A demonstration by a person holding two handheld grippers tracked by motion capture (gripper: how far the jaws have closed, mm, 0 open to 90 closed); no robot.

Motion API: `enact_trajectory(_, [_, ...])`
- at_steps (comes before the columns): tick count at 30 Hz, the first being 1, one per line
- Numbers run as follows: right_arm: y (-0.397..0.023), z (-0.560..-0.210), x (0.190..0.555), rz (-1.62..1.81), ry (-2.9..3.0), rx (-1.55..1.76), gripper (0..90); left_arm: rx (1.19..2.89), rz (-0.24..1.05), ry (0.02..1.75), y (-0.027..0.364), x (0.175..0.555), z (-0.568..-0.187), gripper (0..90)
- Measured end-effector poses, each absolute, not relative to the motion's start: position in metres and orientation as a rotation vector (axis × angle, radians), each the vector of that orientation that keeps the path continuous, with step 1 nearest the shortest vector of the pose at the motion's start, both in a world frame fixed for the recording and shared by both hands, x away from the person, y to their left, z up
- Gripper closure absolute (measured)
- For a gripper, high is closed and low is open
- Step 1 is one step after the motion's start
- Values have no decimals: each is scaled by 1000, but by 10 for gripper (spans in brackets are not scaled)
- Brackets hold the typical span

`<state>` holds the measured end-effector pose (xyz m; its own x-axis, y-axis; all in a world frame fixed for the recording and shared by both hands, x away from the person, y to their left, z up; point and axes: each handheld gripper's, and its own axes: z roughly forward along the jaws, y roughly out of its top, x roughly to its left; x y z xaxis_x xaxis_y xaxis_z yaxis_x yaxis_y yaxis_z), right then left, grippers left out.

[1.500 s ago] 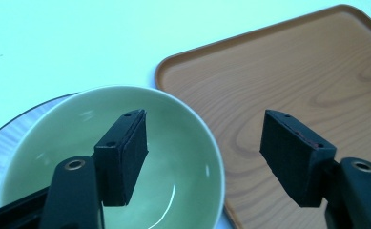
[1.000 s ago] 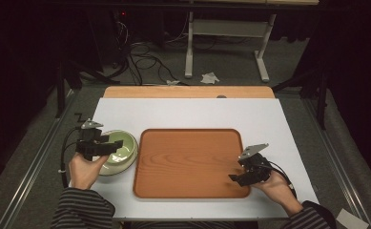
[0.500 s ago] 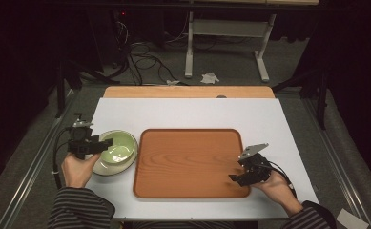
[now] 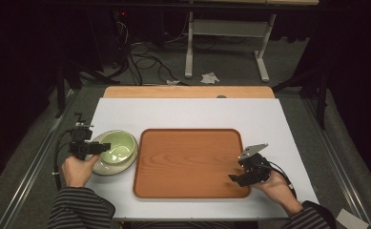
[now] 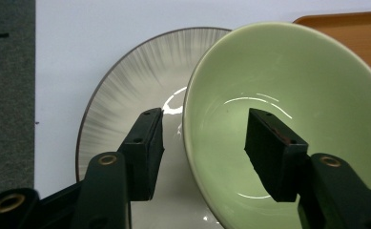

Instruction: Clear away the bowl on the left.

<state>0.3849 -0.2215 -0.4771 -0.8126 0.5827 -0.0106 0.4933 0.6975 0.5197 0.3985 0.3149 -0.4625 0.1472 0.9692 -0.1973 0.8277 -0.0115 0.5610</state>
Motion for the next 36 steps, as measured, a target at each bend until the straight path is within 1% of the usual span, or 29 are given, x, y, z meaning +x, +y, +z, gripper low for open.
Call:
enact_trajectory(6, [-222,-477,385,760,2731,872,327,1924,312,1710,311,402,-468,546])
enact_trajectory(17, [-222,-478,385,756,2737,871,327,1997,280,1729,303,409,-478,578])
enact_trajectory(21, [-221,-478,385,753,2738,866,327,2003,273,1733,303,410,-480,589])
enact_trajectory(23, [-221,-478,385,758,2738,862,327,1982,248,1737,305,409,-482,600])
enact_trajectory(30, [-221,-478,385,750,2740,865,327,1936,212,1776,310,410,-483,675])
enact_trajectory(36, [-221,-478,385,753,2739,865,326,1911,202,1809,314,411,-484,787])
